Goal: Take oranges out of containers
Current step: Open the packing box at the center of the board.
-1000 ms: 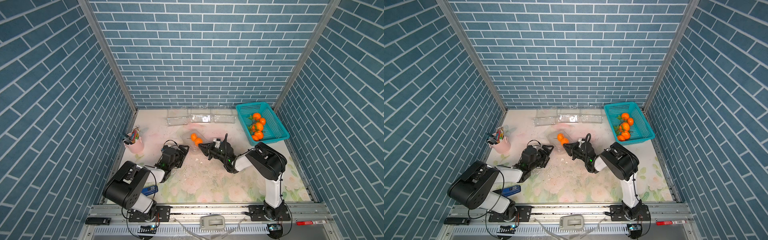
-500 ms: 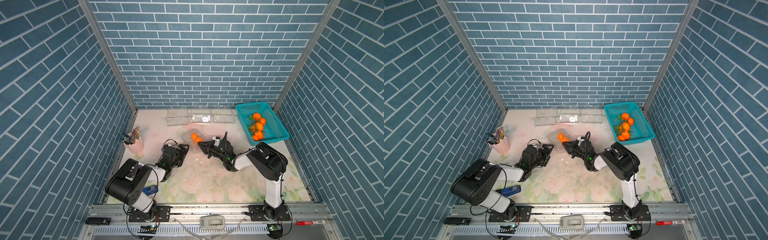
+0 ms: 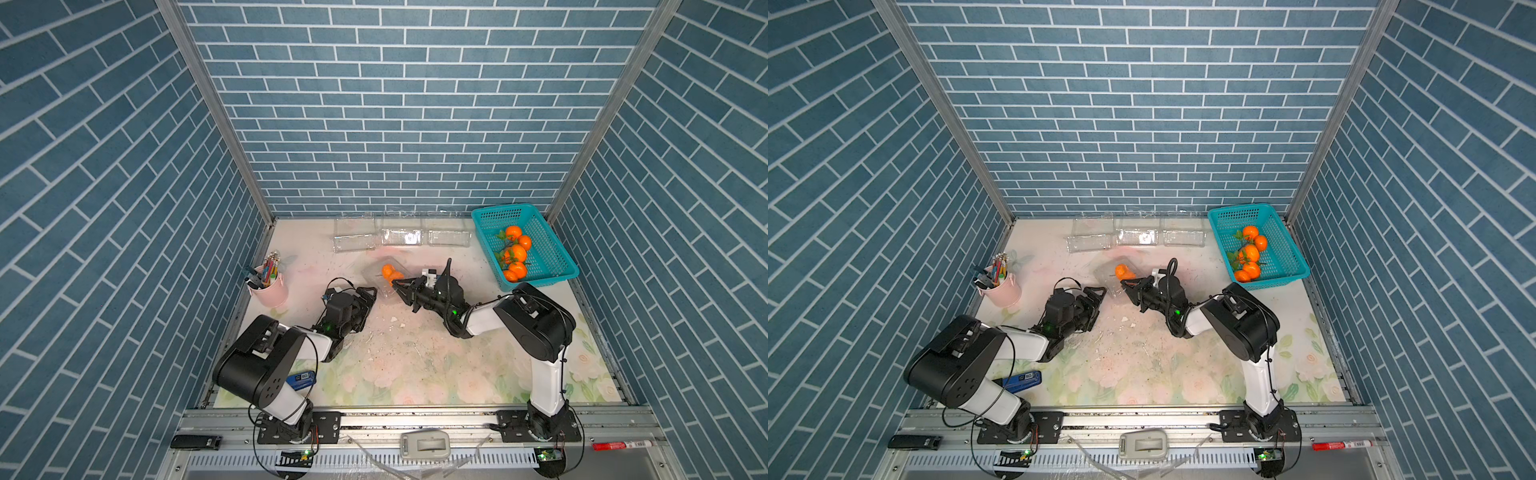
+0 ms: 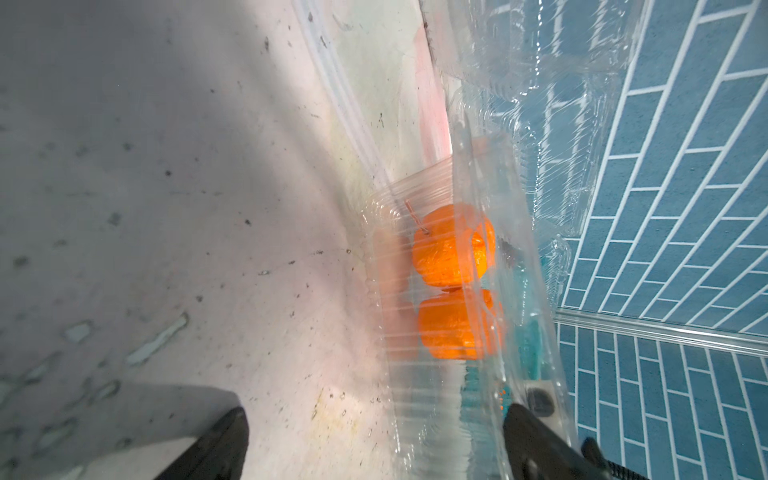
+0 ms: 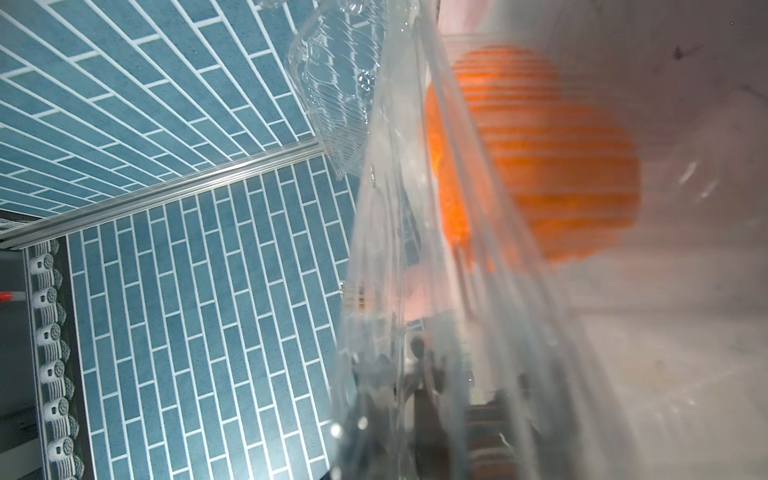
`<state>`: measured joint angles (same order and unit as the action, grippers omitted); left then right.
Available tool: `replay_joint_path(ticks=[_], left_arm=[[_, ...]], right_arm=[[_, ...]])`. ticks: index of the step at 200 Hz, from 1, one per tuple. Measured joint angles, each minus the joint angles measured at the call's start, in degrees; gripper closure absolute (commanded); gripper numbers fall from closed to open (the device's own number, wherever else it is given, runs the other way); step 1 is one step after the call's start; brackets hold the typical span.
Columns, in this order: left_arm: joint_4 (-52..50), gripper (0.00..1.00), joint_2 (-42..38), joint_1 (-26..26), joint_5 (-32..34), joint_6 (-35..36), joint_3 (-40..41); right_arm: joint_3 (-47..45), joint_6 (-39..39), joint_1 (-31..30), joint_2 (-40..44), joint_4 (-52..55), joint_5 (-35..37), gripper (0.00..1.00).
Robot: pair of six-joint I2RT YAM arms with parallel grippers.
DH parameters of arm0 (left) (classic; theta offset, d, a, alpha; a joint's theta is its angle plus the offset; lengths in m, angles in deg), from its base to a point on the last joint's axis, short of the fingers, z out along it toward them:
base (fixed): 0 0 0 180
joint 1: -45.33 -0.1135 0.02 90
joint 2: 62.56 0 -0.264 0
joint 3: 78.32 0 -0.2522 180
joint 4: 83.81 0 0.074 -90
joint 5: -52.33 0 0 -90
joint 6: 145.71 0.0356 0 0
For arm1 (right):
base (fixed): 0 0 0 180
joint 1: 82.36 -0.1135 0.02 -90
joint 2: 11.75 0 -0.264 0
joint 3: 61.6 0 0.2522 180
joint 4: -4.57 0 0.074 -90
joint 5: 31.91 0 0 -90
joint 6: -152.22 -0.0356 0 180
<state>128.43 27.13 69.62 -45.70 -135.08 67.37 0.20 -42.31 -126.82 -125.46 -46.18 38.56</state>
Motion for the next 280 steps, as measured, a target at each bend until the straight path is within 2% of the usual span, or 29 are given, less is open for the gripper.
replay_joint_path(ticks=[159, 280], left_arm=[[5.7, 0.05, 3.8, 1.5, 3.3, -2.0, -0.2], [-2.6, 0.05, -0.3, 2.4, 3.5, -0.1, -1.0]], right_arm=[[2.4, 0.4, -1.2, -2.1, 3.1, 0.2, 0.69], [5.0, 0.8, -1.5, -3.4, 0.3, 0.3, 0.65]])
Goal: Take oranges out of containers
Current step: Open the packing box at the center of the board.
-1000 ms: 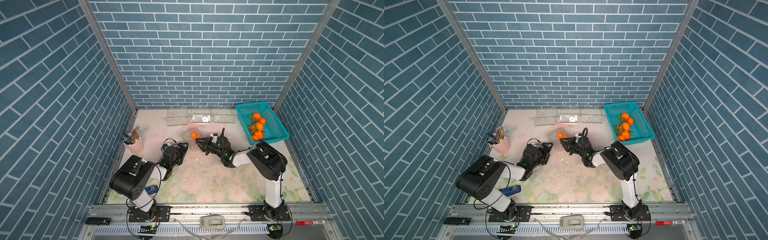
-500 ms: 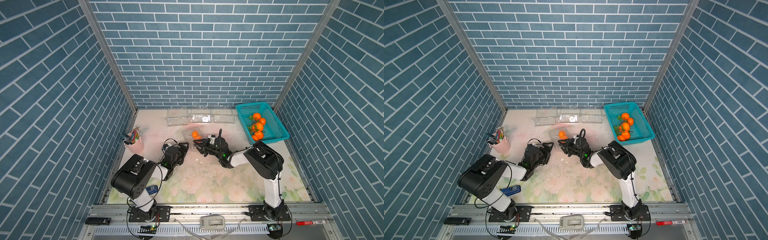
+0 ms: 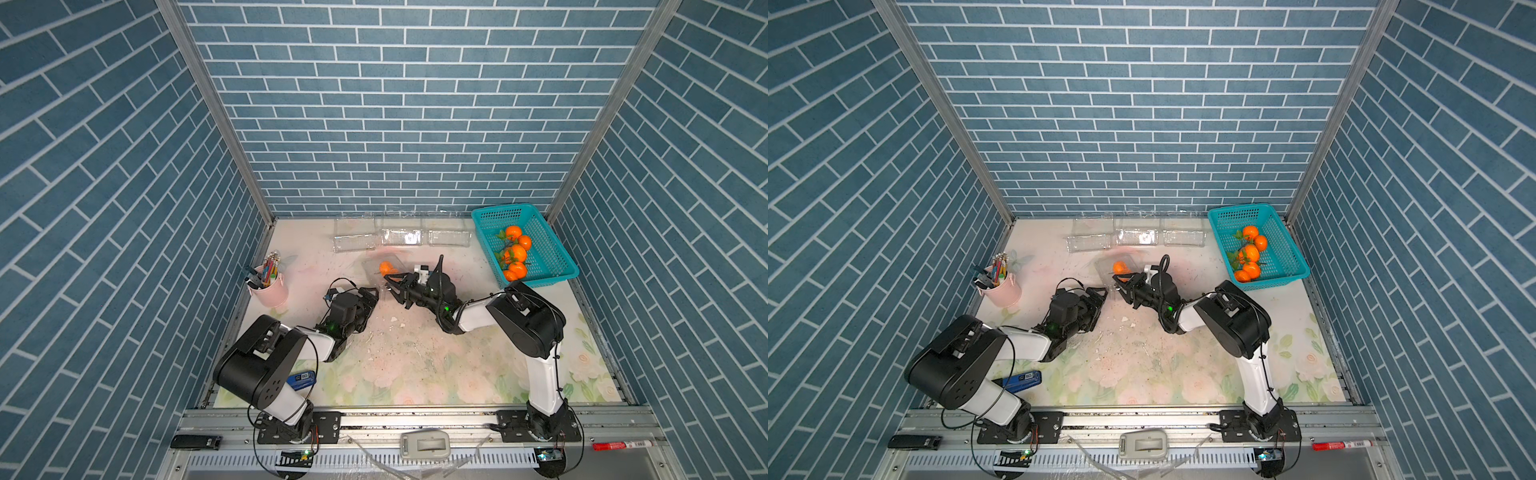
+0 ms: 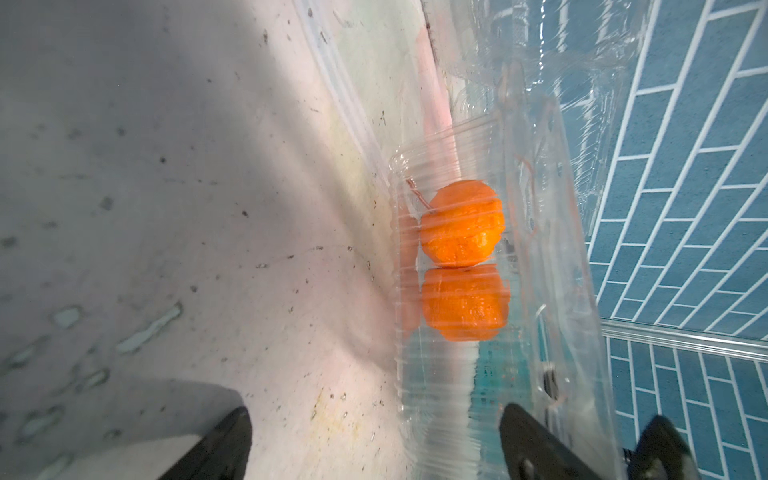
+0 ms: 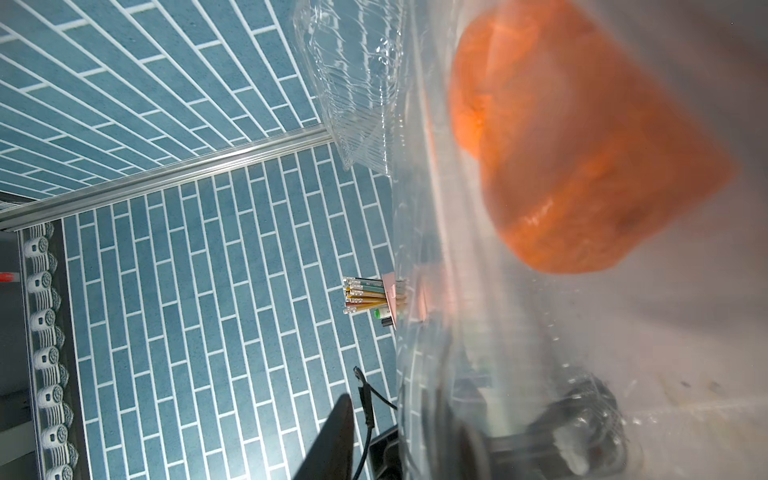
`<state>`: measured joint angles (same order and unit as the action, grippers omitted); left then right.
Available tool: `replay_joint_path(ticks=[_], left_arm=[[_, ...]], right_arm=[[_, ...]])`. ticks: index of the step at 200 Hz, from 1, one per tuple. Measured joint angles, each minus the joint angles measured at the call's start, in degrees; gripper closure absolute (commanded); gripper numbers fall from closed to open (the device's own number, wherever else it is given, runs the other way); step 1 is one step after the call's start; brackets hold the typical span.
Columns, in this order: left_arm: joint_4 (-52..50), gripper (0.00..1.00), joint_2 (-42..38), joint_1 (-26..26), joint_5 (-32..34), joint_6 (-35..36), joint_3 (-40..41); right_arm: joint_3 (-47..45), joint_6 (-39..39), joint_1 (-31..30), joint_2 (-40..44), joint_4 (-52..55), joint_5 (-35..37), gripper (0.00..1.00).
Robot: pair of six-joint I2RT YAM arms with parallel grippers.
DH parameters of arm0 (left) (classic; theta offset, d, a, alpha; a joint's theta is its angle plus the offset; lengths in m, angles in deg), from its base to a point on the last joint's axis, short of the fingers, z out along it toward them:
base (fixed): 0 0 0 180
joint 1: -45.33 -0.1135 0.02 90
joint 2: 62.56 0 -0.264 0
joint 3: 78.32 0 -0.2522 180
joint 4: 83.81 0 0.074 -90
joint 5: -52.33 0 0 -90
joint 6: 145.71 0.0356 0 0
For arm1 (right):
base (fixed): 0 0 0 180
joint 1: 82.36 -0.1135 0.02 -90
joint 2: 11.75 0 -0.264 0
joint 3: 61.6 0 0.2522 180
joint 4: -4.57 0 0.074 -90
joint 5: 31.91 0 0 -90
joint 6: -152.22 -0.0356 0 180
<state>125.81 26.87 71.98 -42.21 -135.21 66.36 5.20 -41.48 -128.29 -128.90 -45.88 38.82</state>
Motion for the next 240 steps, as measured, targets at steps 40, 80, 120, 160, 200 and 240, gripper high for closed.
replay_joint_path(ticks=[40, 80, 120, 160, 200, 240], left_arm=[[-0.3, 0.05, -0.1, 0.1, 0.0, 0.6, -0.1], [-1.2, 0.05, -0.3, 0.8, 0.1, 0.8, -0.4], [-1.5, 0.06, -0.3, 1.2, 0.6, 0.7, -0.6], [-1.4, 0.05, -0.3, 1.5, 1.1, 0.5, -0.5], [0.3, 0.06, 0.8, 2.8, 0.7, 0.5, -0.5], [3.8, 0.06, 2.9, 3.1, 0.4, 0.1, -0.5]], right_arm=[[-0.9, -0.8, -0.1, 0.0, -0.8, 0.7, 0.70], [-1.1, -2.0, -0.2, 0.0, -1.3, 1.9, 0.68], [-1.0, -2.9, -0.6, -0.1, -2.1, 3.8, 0.68], [-1.0, -3.9, -1.0, -0.5, -2.9, 5.6, 0.67], [-0.7, -5.3, -1.8, -1.0, -3.8, 8.0, 0.66], [-0.7, -7.1, -2.1, -1.8, -5.3, 10.6, 0.68]])
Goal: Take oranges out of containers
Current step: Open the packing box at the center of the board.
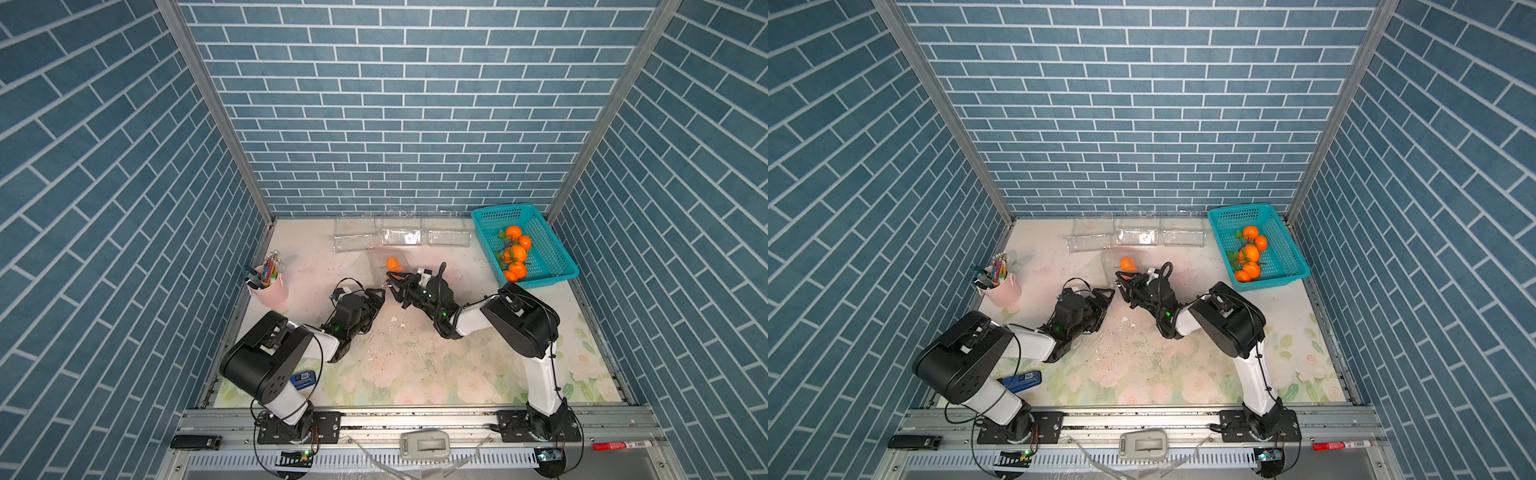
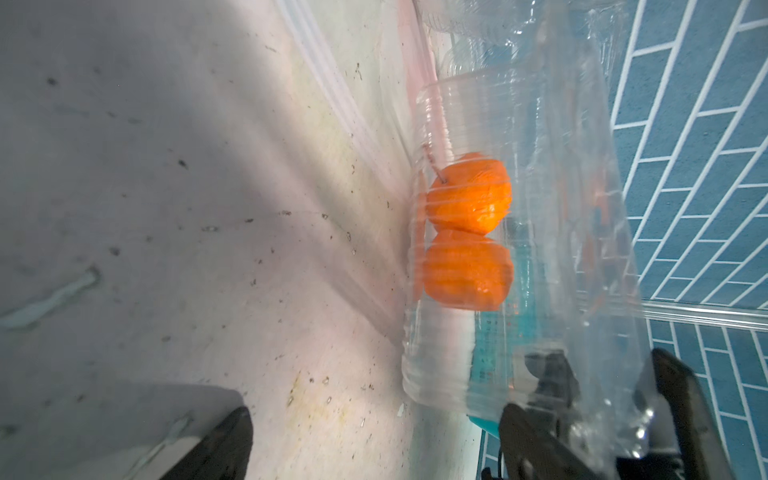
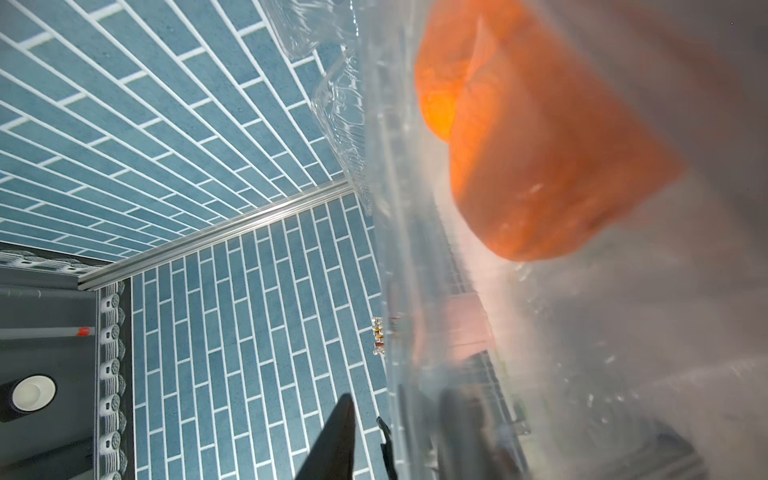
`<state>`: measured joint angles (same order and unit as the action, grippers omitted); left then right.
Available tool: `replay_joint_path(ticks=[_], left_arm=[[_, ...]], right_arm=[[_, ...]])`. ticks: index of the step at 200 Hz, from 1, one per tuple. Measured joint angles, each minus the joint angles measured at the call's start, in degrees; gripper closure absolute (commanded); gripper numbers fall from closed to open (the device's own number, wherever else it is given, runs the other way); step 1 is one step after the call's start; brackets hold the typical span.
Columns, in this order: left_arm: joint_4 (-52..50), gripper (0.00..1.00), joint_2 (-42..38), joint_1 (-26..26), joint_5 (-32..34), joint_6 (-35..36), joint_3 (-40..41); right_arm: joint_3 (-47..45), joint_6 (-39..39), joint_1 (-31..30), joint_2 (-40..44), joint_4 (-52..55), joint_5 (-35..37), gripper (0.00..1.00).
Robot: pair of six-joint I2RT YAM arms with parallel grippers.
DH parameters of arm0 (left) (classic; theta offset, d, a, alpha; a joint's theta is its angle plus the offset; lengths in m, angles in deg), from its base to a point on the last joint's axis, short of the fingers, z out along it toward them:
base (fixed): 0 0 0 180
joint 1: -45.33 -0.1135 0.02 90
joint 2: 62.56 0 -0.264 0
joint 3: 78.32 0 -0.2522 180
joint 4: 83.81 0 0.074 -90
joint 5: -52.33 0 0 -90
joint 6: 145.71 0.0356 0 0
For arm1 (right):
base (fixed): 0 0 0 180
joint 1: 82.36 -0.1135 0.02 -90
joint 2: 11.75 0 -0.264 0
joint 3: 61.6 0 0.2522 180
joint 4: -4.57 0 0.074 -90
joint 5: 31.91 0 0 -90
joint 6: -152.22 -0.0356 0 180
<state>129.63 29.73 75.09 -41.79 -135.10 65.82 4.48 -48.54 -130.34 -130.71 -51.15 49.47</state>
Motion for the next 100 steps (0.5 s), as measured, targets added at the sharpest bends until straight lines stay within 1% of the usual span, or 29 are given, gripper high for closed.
replay_joint_path(ticks=[27, 48, 71, 100], left_arm=[[1.2, 0.06, 0.2, 0.3, -0.3, -0.4, 0.5], [-0.2, 0.06, -1.8, 0.3, -0.4, -0.6, 1.5], [-6.6, 0.05, -6.7, -0.1, 0.0, 0.0, 2.4], [-15.3, 0.04, -14.1, -1.3, 1.0, 1.2, 3.0]], right_arm=[[-1.4, -0.3, -0.2, 0.0, -1.2, 0.8, 0.70], [-2.6, -0.3, -0.2, 0.0, -1.2, -0.7, 0.71], [-3.4, 0.3, 0.1, 0.3, -0.9, -3.8, 0.73], [-5.4, 3.3, 1.3, 2.0, 1.4, -8.2, 0.75]])
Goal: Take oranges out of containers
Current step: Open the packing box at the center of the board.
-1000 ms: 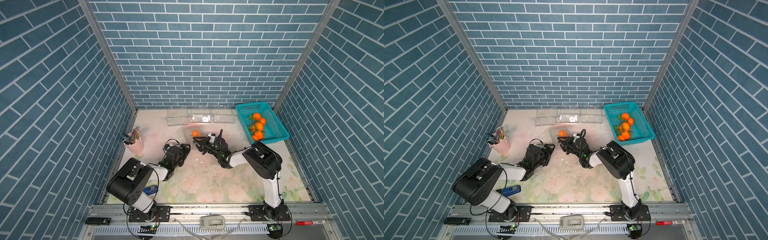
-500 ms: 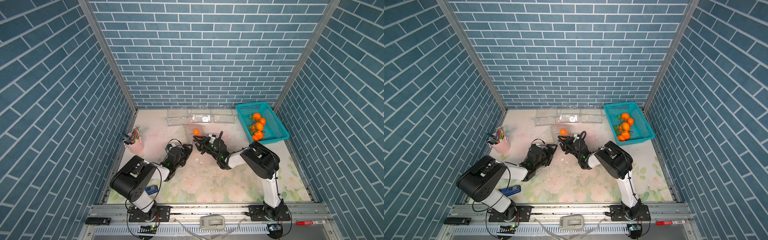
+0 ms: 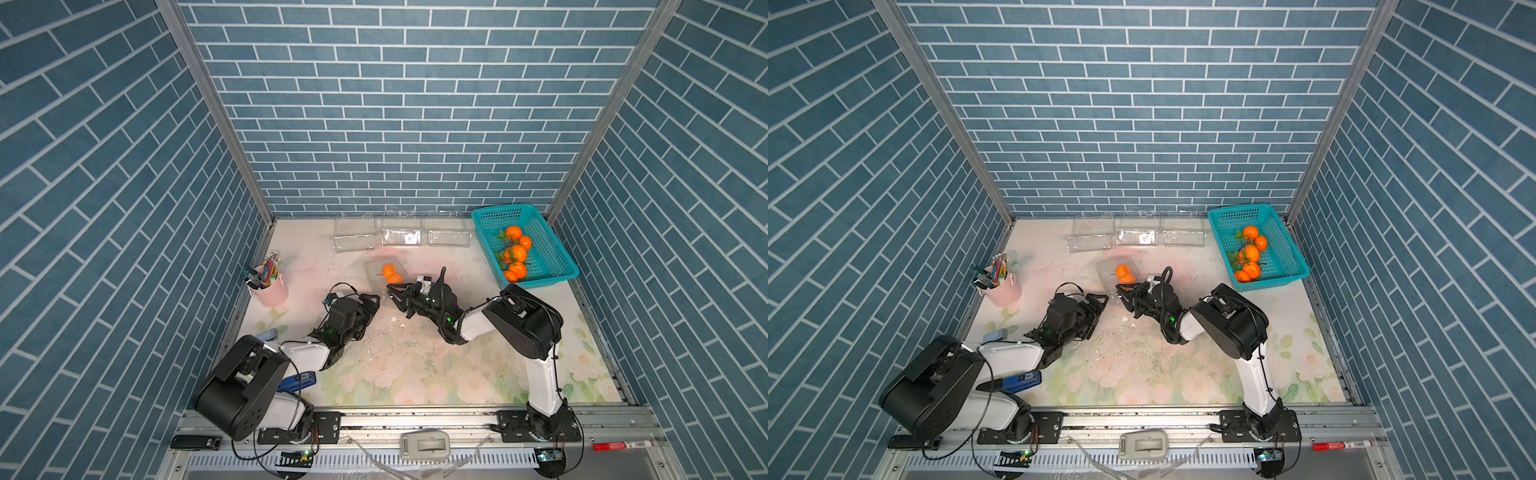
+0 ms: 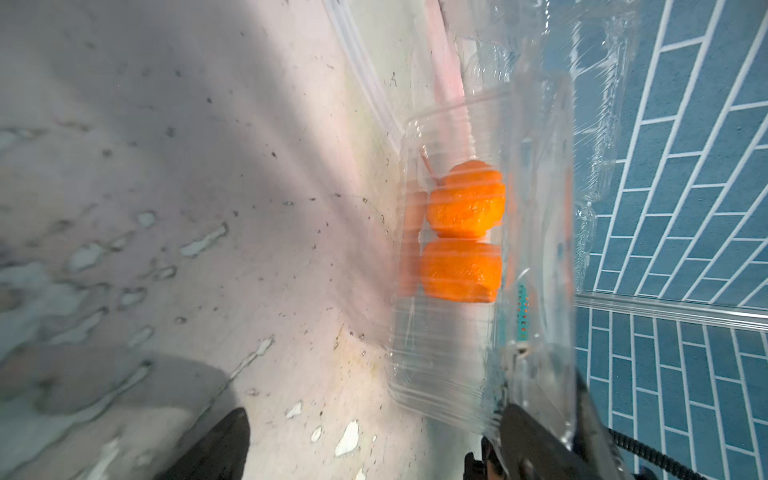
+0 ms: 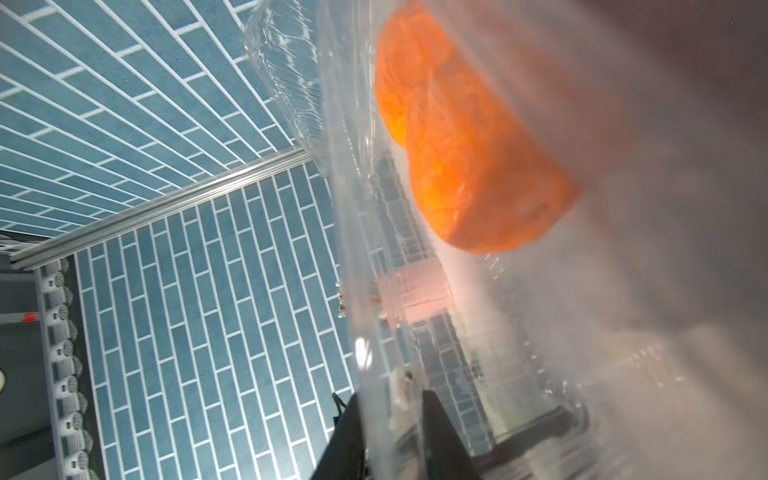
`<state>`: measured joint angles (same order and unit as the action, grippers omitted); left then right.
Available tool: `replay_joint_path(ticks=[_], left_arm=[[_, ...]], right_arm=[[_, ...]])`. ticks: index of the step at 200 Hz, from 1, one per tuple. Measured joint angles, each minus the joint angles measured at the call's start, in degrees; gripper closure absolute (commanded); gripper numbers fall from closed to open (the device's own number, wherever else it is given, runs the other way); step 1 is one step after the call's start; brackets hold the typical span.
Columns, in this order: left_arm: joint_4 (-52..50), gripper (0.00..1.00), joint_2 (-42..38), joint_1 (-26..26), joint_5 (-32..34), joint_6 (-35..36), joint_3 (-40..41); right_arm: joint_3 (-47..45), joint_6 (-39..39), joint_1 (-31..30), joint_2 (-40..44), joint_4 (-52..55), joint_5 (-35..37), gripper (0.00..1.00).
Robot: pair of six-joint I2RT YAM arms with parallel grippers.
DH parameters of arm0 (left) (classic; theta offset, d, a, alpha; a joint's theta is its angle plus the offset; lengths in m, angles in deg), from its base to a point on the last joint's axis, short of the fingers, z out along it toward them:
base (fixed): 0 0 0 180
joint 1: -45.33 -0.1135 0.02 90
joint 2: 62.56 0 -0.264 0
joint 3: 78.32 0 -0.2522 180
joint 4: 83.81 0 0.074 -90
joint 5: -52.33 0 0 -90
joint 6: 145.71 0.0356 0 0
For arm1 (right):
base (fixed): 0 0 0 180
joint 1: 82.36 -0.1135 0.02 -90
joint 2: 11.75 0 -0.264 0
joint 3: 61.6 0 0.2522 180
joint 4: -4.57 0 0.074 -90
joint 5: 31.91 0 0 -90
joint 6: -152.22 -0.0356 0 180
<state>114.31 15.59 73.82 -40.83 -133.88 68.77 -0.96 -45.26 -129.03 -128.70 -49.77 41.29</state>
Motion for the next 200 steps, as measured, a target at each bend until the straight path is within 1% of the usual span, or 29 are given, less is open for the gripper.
replay_joint_path(ticks=[18, 41, 73, 108, 157, 200], left_arm=[[-3.3, 0.03, -3.7, -1.1, 0.6, 0.7, 0.6], [-5.6, 0.03, -5.3, -2.1, 0.7, 1.5, 1.0], [-5.4, 0.04, -2.7, -2.4, 0.1, 1.7, 1.0], [0.5, 0.04, 1.0, -2.4, -1.0, 1.4, 1.0], [4.1, 0.04, 2.8, -2.4, -2.0, 0.8, 1.4], [9.5, 0.04, 3.4, -2.3, -2.5, -0.2, 3.8]], right_arm=[[-1.2, 2.4, 1.3, 1.2, 1.9, -2.7, 0.75], [-1.3, 6.1, 2.7, 3.0, 5.6, -6.1, 0.75], [-1.4, 11.1, 3.9, 6.6, 11.2, -9.0, 0.75], [-1.3, 15.0, 4.3, 8.8, 15.9, -10.9, 0.75], [-1.2, 16.2, 4.4, 9.0, 17.8, -11.5, 0.75], [-1.2, 12.3, 4.4, 7.0, 11.5, -10.3, 0.76]])
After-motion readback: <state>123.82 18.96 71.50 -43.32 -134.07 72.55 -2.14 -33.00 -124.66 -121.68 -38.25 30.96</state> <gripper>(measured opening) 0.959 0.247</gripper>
